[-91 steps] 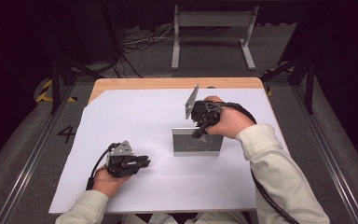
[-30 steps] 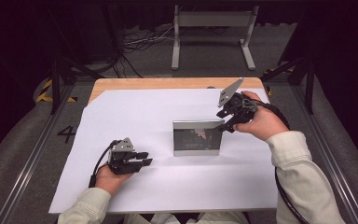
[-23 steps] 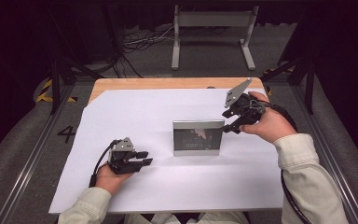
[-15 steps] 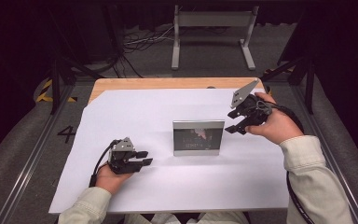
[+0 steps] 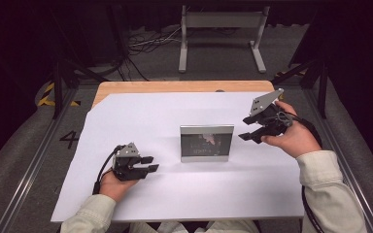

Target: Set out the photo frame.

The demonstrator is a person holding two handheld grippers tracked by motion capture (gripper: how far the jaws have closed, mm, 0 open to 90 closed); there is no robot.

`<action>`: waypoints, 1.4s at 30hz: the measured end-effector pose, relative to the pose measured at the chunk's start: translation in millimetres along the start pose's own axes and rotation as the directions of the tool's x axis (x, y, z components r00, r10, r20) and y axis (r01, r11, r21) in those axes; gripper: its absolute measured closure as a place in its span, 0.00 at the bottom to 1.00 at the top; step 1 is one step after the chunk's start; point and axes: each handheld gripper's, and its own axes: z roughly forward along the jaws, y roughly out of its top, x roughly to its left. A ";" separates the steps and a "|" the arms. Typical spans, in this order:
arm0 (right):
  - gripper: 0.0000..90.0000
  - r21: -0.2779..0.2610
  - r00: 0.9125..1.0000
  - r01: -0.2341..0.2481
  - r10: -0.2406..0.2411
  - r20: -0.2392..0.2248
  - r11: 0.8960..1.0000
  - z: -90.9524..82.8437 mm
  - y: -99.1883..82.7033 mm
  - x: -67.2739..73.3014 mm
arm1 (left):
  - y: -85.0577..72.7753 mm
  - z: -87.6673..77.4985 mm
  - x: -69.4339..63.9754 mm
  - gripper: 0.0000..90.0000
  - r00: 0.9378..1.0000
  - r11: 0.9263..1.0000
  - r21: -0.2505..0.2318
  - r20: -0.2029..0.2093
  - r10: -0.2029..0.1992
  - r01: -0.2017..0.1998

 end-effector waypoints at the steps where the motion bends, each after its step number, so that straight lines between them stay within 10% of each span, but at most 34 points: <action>1: 0.47 -0.008 1.000 -0.006 0.006 0.001 1.000 0.3 -2.6 0.3 | 0.0 0.1 0.0 0.64 1.000 1.000 0.000 0.000 0.000 0.000; 42: 0.43 -0.151 0.986 -0.154 0.162 0.044 0.976 46.4 -88.3 27.7 | -0.5 -0.4 1.2 0.62 1.000 1.000 -0.005 -0.013 -0.006 0.006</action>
